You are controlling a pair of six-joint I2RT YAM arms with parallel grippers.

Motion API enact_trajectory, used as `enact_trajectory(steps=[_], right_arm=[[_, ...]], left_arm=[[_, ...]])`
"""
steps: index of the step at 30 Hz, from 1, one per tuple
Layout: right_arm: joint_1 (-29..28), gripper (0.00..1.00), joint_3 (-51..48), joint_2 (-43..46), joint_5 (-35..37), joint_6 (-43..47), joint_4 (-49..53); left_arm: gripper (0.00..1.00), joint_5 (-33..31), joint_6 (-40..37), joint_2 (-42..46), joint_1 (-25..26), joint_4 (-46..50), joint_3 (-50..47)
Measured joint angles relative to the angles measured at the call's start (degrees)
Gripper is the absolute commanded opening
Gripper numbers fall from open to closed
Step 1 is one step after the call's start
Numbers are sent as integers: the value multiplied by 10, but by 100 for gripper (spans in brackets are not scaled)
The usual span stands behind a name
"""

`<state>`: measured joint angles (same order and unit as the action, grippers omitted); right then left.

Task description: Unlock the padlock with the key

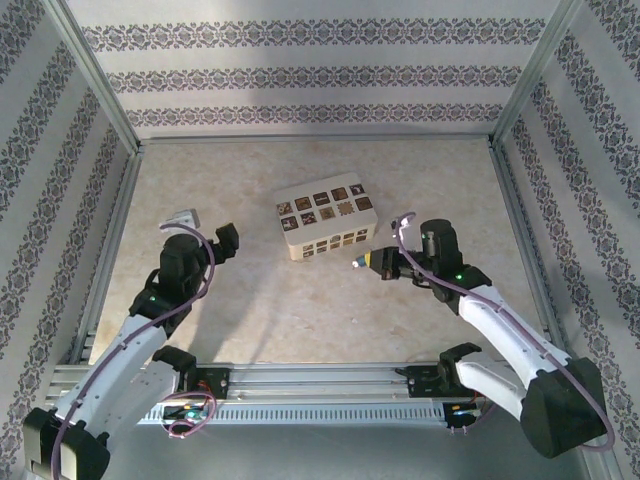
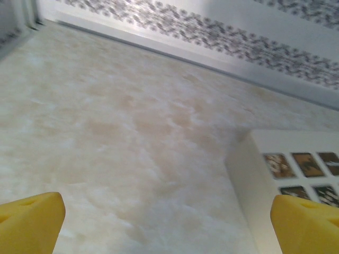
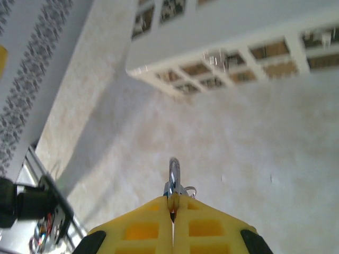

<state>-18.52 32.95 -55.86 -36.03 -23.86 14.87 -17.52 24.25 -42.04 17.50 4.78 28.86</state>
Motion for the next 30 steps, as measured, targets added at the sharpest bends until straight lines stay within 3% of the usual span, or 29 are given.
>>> enact_trajectory(steps=[8, 24, 28, 30], right_arm=[[-39, 0, 15, -4, -18, 12, 141], [-91, 0, 0, -174, -48, -14, 89], [-91, 9, 0, -206, -47, -15, 73], [-91, 19, 0, -210, -43, -17, 69]], left_arm=[[99, -80, -17, 2, 0, -21, -15], [99, -93, -25, 2, 0, -35, -19], [99, -93, -28, 2, 0, -35, -19], [99, -93, -31, 2, 0, -35, -19]])
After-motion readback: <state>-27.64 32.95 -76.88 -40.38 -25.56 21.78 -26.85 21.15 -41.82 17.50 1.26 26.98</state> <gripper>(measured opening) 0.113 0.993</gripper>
